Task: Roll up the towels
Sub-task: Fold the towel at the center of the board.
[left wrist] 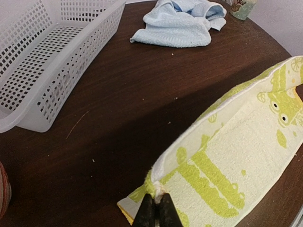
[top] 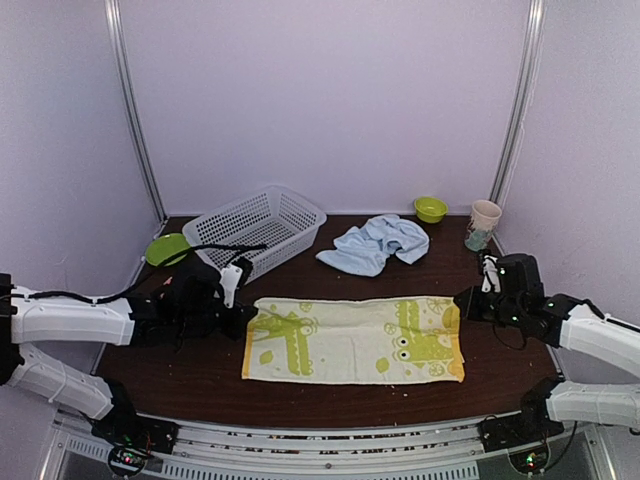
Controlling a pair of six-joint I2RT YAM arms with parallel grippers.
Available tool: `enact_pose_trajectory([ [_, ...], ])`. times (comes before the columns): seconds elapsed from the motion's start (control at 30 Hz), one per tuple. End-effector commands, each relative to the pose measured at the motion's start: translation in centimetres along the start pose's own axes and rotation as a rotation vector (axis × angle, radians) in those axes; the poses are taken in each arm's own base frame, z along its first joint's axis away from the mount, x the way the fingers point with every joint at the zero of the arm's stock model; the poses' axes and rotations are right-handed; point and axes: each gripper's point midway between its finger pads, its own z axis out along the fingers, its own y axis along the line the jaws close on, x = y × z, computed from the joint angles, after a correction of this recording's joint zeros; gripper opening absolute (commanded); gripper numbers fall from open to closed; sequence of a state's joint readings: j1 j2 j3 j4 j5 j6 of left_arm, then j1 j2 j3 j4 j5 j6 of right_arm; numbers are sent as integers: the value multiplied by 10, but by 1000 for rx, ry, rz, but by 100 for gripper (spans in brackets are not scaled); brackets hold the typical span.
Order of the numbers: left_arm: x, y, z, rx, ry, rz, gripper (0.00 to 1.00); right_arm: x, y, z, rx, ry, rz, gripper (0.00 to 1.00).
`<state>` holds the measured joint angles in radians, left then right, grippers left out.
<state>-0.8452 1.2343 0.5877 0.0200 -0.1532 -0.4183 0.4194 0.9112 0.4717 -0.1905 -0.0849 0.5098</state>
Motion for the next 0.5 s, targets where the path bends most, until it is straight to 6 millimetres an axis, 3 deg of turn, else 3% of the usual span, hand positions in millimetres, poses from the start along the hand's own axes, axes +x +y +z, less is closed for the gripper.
enact_pose_trajectory([
  [0.0, -15, -11, -11, 76, -74, -16, 0, 13, 2, -7, -36, 22, 39, 0],
  [0.47, 24, -18, -30, 176, -11, -47, 0, 35, 9, -26, -120, 68, 68, 0],
])
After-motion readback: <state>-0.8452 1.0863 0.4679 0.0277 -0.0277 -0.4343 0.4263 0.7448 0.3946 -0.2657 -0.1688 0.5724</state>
